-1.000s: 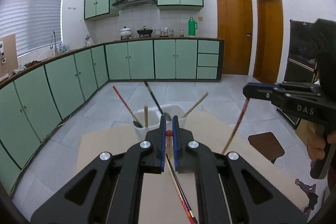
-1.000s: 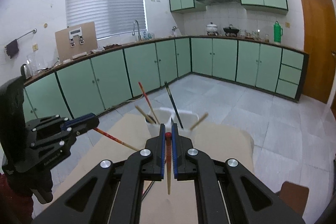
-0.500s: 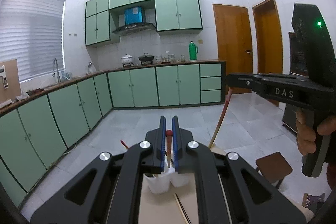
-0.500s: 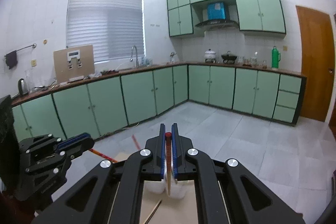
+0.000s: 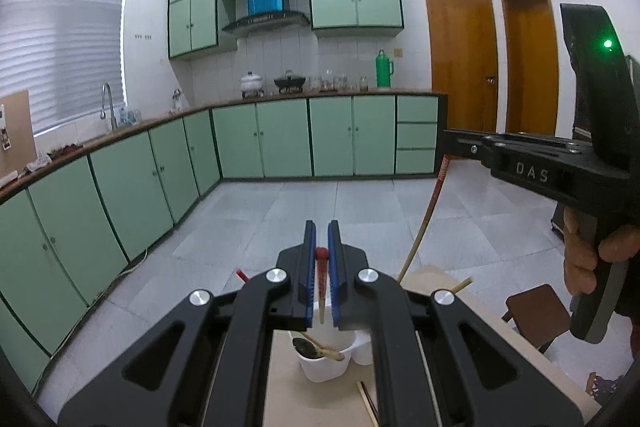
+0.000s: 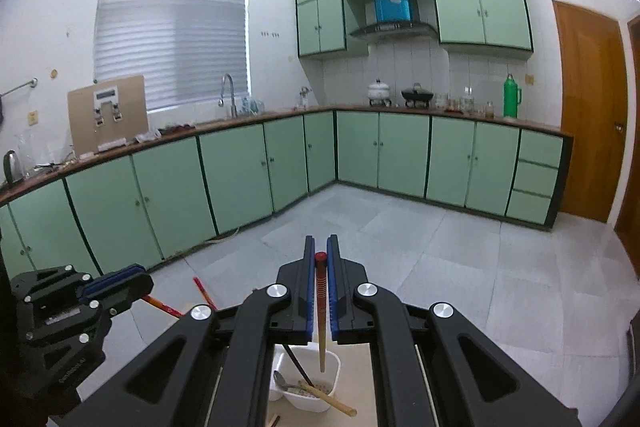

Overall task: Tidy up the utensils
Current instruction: 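Lower both chopsticks into the holder and open both grippers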

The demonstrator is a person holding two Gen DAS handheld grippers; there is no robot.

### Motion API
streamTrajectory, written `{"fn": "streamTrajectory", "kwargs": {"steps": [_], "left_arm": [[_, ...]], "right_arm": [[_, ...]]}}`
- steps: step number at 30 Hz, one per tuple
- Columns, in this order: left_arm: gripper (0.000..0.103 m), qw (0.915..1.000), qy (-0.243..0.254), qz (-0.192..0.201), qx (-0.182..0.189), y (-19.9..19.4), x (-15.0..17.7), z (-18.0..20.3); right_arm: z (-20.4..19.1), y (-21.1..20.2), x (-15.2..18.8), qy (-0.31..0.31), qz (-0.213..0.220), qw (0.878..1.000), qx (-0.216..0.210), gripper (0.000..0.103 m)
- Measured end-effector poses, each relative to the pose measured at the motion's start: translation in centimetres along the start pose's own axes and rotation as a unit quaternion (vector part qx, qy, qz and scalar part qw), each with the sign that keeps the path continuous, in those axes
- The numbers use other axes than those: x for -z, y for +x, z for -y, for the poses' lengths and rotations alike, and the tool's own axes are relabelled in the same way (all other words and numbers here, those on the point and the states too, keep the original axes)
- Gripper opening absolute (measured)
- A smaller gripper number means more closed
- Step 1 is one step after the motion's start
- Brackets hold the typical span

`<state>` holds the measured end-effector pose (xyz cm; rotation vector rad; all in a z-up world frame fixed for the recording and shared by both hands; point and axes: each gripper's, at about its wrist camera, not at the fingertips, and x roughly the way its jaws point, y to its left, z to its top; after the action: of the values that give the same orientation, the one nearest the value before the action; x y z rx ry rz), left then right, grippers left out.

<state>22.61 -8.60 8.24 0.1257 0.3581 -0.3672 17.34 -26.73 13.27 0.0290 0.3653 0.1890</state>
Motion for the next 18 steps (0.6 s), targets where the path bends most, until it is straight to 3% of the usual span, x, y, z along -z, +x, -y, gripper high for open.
{"fn": "streamTrajectory", "kwargs": {"steps": [18], "left_arm": [[0.007,0.9970,-0.034,-0.066,0.018,5.2,3.3,-2.9]], "right_arm": [[0.4,5.6,3.9,0.010,-0.076,0.997,-0.008,0.006]]}}
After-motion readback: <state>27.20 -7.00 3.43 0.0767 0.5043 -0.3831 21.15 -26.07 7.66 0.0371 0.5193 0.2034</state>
